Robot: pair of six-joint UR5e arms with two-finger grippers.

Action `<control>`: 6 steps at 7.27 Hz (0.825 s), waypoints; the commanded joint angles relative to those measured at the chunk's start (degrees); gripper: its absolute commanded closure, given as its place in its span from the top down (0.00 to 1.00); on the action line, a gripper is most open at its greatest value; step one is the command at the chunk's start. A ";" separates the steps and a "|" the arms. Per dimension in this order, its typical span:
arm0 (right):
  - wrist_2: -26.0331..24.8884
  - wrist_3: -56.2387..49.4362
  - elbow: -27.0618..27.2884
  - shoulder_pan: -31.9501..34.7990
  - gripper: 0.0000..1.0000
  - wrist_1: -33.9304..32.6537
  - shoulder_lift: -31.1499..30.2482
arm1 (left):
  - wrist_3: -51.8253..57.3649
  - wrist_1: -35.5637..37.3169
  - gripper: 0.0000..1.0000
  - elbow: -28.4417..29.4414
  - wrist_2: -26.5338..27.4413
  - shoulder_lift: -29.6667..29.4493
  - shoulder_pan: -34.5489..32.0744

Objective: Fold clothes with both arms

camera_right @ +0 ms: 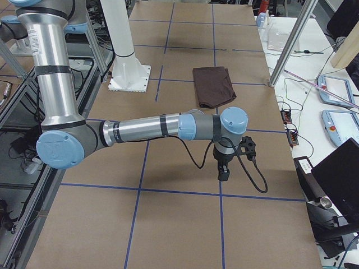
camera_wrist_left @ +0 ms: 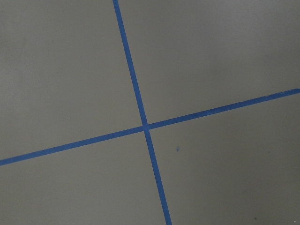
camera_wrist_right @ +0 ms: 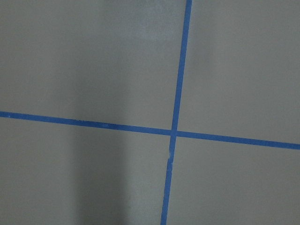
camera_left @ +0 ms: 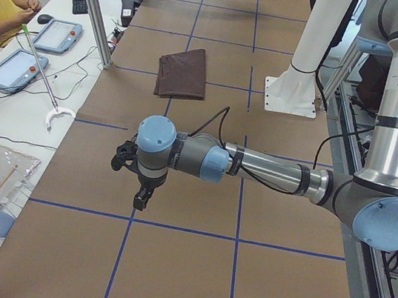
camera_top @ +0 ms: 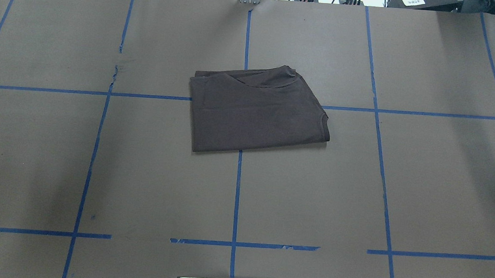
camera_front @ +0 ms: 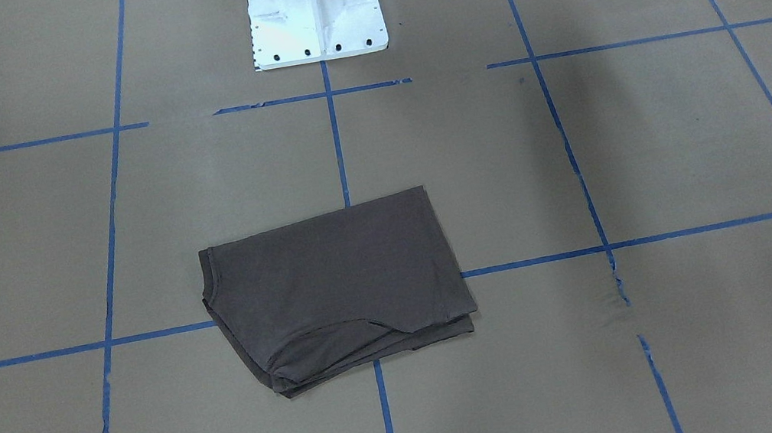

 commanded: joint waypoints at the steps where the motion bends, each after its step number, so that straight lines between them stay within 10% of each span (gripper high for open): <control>1: -0.05 -0.25 3.04 -1.71 1.00 -0.10 -2.82 | -0.57 -0.20 1.00 -1.76 -0.20 0.33 0.10; 6: 0.48 -0.25 3.04 -2.06 1.00 0.60 -6.08 | -0.49 -0.72 1.00 -1.68 -0.81 2.44 0.19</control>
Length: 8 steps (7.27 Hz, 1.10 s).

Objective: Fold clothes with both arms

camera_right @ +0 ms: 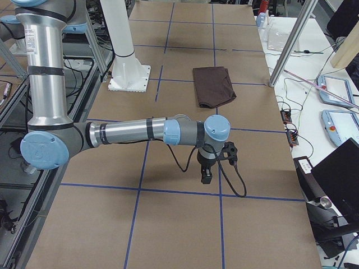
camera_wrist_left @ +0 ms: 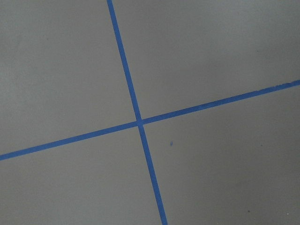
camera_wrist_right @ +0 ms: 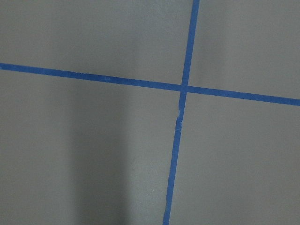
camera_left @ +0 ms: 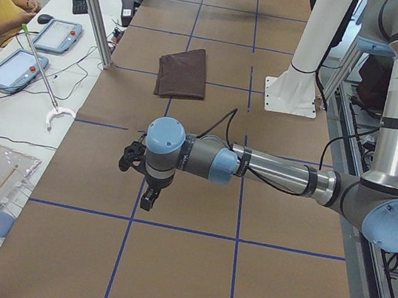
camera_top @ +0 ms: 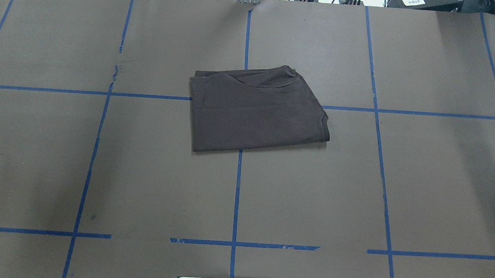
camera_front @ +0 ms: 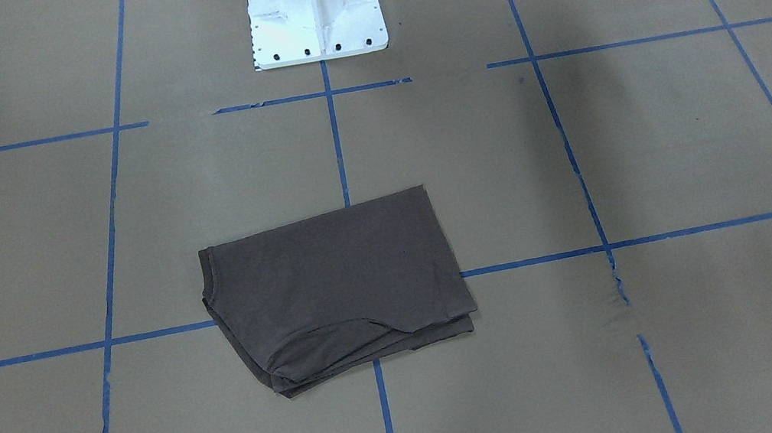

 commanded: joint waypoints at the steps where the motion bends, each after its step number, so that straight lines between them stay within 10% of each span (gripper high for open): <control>1: 0.11 -0.13 -0.03 -0.05 1.00 -0.31 0.05 | 0.40 -0.64 1.00 -0.33 -0.18 0.20 -0.03; 8: -0.15 -0.14 0.15 -0.05 1.00 0.13 -2.94 | 0.23 -2.85 1.00 1.33 2.19 1.00 0.15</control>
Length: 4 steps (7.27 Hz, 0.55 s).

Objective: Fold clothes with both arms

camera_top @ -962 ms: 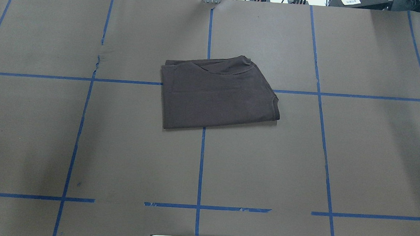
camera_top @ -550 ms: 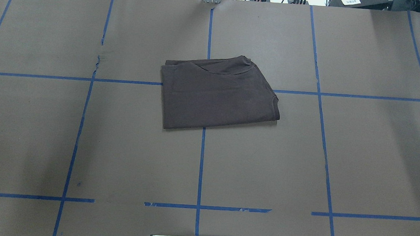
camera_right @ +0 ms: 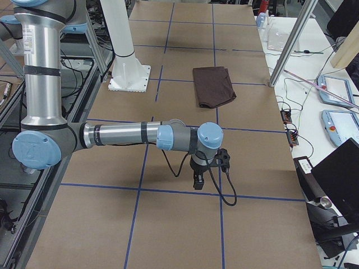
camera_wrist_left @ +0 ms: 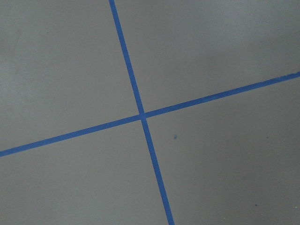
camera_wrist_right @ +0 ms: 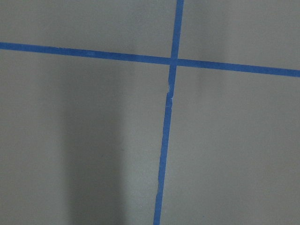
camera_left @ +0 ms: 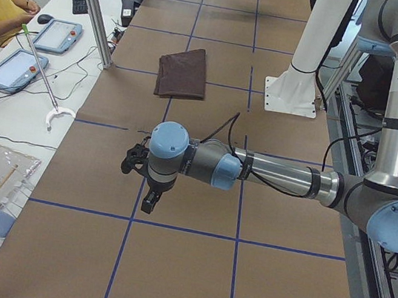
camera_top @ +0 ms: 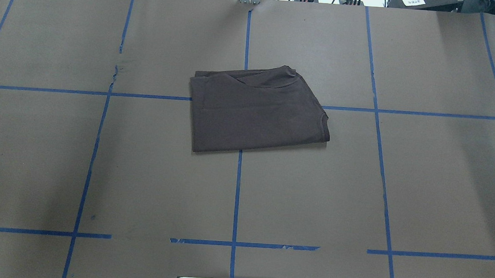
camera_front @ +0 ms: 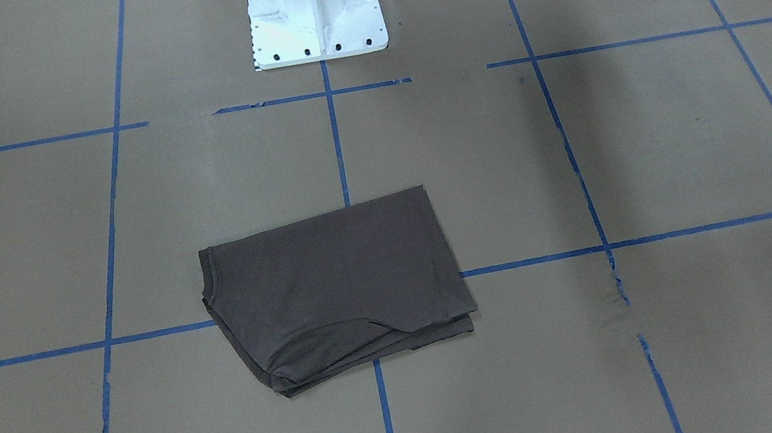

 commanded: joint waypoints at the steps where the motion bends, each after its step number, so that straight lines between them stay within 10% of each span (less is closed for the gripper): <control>1: 0.00 0.00 -0.15 0.00 1.00 0.00 -0.14 | 0.24 0.00 1.00 0.19 1.19 -0.45 0.32; 4: 0.00 0.09 -0.24 -0.09 1.00 0.00 -0.05 | 0.24 0.70 1.00 -1.04 2.50 -0.10 2.42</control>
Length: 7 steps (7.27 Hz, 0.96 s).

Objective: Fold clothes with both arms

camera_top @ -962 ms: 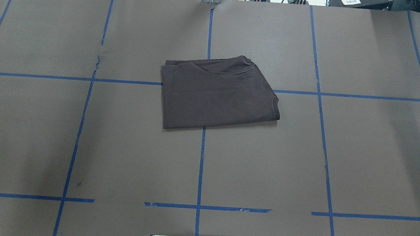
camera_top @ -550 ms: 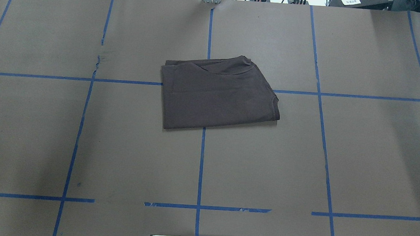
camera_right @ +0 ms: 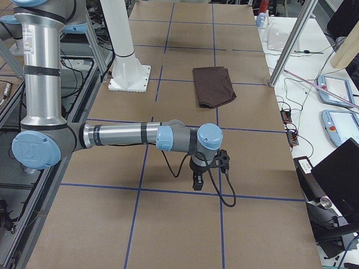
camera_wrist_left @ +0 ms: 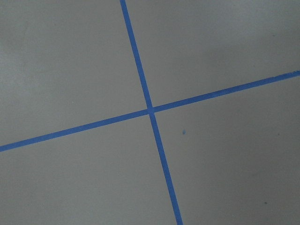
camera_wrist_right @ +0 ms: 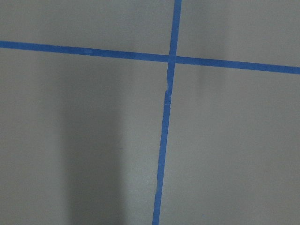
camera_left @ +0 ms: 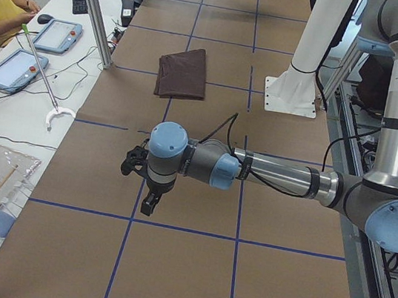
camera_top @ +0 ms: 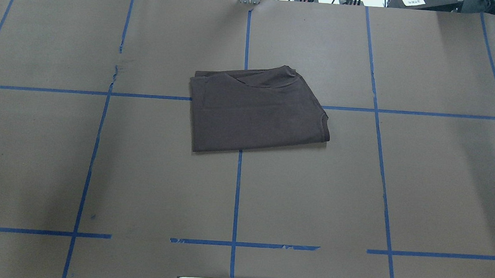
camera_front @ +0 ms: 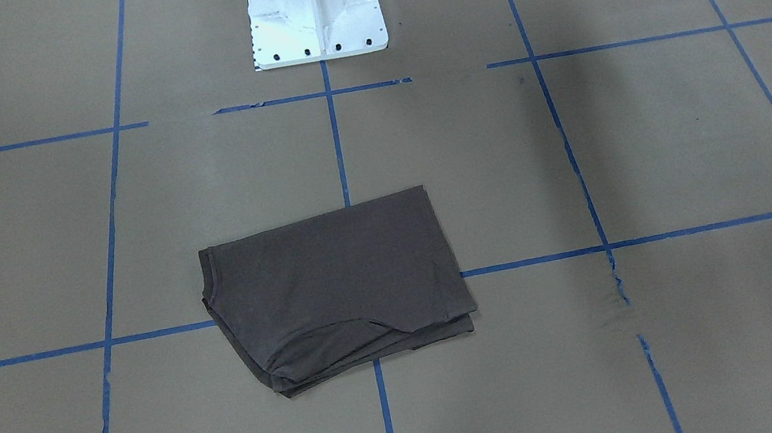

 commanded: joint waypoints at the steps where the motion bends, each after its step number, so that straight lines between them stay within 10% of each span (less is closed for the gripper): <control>1: 0.00 0.10 0.06 -0.06 1.00 0.00 0.07 | 0.01 0.63 1.00 -0.41 5.48 0.46 1.25; 7: 0.44 0.19 0.33 -0.14 1.00 0.00 -0.02 | -0.34 7.40 1.00 -1.56 5.70 2.75 1.25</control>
